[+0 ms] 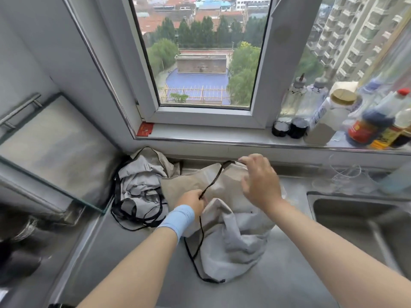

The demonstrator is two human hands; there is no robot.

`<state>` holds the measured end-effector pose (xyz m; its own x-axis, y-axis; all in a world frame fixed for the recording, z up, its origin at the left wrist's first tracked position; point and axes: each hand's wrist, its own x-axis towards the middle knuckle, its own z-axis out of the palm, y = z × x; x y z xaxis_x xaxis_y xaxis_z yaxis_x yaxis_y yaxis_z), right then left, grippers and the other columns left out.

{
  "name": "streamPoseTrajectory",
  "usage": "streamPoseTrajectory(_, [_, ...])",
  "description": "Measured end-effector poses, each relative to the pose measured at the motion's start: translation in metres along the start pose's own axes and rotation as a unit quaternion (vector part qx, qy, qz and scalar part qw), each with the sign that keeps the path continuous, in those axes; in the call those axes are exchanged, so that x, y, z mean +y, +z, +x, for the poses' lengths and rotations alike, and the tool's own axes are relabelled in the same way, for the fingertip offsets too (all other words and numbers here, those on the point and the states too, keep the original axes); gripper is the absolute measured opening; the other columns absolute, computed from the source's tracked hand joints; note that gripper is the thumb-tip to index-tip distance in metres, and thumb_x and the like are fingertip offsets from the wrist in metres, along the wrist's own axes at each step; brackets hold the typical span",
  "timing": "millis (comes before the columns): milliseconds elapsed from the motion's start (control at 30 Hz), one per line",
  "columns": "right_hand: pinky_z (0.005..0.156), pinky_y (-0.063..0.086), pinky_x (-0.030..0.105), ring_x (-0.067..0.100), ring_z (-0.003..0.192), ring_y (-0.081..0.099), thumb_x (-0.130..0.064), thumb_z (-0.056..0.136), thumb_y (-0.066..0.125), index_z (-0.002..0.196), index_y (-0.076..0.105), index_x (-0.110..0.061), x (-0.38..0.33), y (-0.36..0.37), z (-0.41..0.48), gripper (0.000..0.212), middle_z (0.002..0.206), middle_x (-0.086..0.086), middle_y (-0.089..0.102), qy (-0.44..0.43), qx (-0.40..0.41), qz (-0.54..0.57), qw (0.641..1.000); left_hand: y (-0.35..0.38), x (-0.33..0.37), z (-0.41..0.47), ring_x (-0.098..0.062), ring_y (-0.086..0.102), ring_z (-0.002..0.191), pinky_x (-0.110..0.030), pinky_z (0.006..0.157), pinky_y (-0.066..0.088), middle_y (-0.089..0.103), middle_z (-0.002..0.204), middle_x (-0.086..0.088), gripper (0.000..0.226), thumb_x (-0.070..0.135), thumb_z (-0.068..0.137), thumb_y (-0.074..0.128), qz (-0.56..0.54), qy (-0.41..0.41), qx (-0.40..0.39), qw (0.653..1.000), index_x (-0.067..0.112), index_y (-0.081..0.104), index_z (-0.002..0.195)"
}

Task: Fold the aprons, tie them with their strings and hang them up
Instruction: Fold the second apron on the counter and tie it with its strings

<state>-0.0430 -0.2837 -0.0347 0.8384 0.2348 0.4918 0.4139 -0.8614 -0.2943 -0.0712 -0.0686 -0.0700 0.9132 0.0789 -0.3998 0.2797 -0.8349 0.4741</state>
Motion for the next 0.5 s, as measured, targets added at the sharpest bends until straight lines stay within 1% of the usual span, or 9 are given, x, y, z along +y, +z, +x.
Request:
streamPoseTrajectory(67, [0.046,0.043,0.027,0.023,0.06,0.06,-0.025,0.079,0.063,0.09,0.059,-0.019,-0.015,0.003,-0.024,0.013,0.074,0.0,0.062,-0.11,-0.05,0.062,0.991,-0.003,0.0,0.001,-0.03,0.065,0.093,-0.036,0.084,0.054,0.07,0.102,-0.007,0.018,0.014,0.088,0.049,-0.066,-0.028,0.015,0.997,0.021,0.065,0.091])
streamPoseTrajectory(100, [0.046,0.041,0.027,0.026,0.057,0.062,-0.033,0.081,0.061,0.084,0.057,-0.019,-0.021,0.008,-0.035,0.015,0.067,0.0,0.062,-0.121,-0.125,0.064,0.983,-0.005,0.0,0.001,-0.03,0.064,0.093,-0.036,0.085,0.054,0.069,0.104,-0.008,0.016,0.014,0.089,0.05,-0.073,-0.037,0.022,0.996,0.021,0.064,0.094])
streamPoseTrajectory(200, [0.063,0.042,0.034,0.028,0.087,0.066,-0.06,0.08,0.06,0.104,0.054,-0.019,-0.035,0.025,-0.061,0.048,0.097,0.002,0.062,0.002,-0.328,-0.109,0.938,-0.004,-0.009,-0.002,-0.026,0.058,0.104,-0.034,0.094,0.046,0.057,0.118,-0.005,0.035,0.019,0.088,0.059,-0.057,-0.043,0.042,0.997,0.019,0.051,0.122])
streamPoseTrajectory(267, [0.077,0.046,0.036,0.028,0.105,0.061,-0.05,0.083,0.064,0.115,0.052,-0.018,-0.036,0.031,-0.067,0.046,0.115,0.004,0.058,0.104,-0.389,-0.14,0.905,0.001,-0.013,-0.014,-0.022,0.055,0.105,-0.035,0.097,0.045,0.045,0.122,-0.002,0.044,0.024,0.083,0.065,-0.047,-0.008,0.08,0.996,0.022,0.045,0.122])
streamPoseTrajectory(333, [0.084,0.047,0.034,0.029,0.108,0.061,-0.03,0.087,0.06,0.106,0.058,-0.021,-0.038,0.031,-0.063,0.021,0.114,0.005,0.064,0.162,-0.415,-0.072,0.892,0.01,-0.012,-0.031,-0.019,0.054,0.099,-0.03,0.091,0.044,0.043,0.116,0.001,0.039,0.031,0.08,0.071,-0.042,0.045,0.093,0.994,0.024,0.047,0.109])
streamPoseTrajectory(400, [0.07,0.046,0.029,0.03,0.092,0.064,-0.021,0.084,0.059,0.081,0.057,-0.022,-0.041,0.024,-0.051,0.004,0.091,0.006,0.066,0.227,-0.389,0.031,0.892,0.02,-0.009,-0.049,-0.013,0.05,0.101,-0.024,0.087,0.04,0.042,0.118,0.004,0.052,0.045,0.074,0.076,-0.062,0.074,0.035,0.995,0.025,0.047,0.113])
streamPoseTrajectory(433, [0.058,0.043,0.026,0.028,0.076,0.062,-0.019,0.083,0.061,0.071,0.054,-0.019,-0.043,0.02,-0.045,0.013,0.075,0.005,0.061,0.273,-0.361,0.116,0.884,0.024,-0.005,-0.056,-0.01,0.046,0.107,-0.024,0.091,0.038,0.036,0.126,0.006,0.072,0.052,0.068,0.077,-0.069,0.078,-0.006,0.995,0.027,0.041,0.126])
streamPoseTrajectory(467, [0.05,0.04,0.024,0.024,0.062,0.057,-0.017,0.084,0.063,0.067,0.054,-0.018,-0.047,0.014,-0.038,0.02,0.065,0.004,0.055,0.322,-0.339,0.236,0.852,0.027,-0.002,-0.062,-0.009,0.042,0.114,-0.026,0.098,0.037,0.028,0.134,0.008,0.096,0.058,0.061,0.078,-0.084,0.078,-0.032,0.993,0.031,0.029,0.139])
streamPoseTrajectory(500, [0.047,0.039,0.023,0.019,0.055,0.053,-0.014,0.087,0.064,0.069,0.058,-0.017,-0.054,0.006,-0.034,0.02,0.061,0.003,0.053,0.362,-0.332,0.369,0.79,0.029,-0.001,-0.065,-0.011,0.041,0.119,-0.03,0.101,0.04,0.02,0.139,0.012,0.112,0.061,0.055,0.078,-0.112,0.068,-0.039,0.991,0.037,0.015,0.145])
